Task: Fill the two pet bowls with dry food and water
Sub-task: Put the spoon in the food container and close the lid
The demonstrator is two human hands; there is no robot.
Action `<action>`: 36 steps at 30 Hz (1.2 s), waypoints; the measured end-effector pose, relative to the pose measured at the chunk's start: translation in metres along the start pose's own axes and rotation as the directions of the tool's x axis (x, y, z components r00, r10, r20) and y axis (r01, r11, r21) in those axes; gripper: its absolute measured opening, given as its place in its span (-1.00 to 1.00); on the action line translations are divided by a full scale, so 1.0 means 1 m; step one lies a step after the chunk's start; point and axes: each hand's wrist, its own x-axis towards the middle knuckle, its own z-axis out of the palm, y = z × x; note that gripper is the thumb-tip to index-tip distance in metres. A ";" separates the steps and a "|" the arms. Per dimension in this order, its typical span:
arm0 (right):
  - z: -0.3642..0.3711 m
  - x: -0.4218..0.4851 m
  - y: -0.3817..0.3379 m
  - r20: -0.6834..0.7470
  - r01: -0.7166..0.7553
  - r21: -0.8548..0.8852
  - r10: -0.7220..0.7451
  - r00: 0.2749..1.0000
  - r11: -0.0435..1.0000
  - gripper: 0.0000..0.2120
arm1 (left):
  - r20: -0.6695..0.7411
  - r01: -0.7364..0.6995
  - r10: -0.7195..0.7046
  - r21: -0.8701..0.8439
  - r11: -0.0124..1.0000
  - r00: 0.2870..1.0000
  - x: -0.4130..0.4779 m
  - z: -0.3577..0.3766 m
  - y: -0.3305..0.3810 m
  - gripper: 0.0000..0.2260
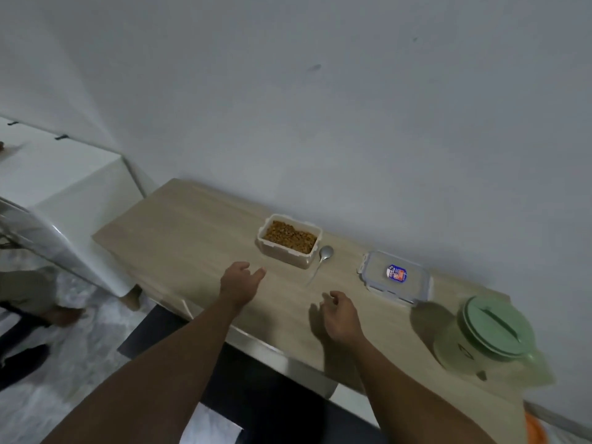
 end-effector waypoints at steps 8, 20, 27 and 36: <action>0.044 0.060 -0.046 -0.122 -0.051 -0.039 0.046 0.991 0.998 -0.81 | 0.111 0.085 -0.070 -0.137 0.987 0.991 0.162 0.040 -0.019 -0.49; 0.085 0.131 -0.046 -0.320 -0.360 -0.137 0.303 0.897 0.923 -0.81 | 0.285 0.022 -0.003 -0.064 0.998 0.959 0.176 0.024 0.034 -0.93; 0.079 0.113 -0.045 -0.329 -0.494 -0.127 0.434 0.839 0.860 -0.73 | 0.289 -0.050 0.028 0.070 0.996 0.957 0.184 0.025 0.029 -0.76; 0.036 0.082 -0.045 -0.413 -0.161 0.148 0.209 0.886 0.976 -0.87 | 0.335 -0.052 0.025 0.072 0.996 0.942 0.136 0.016 0.012 -0.75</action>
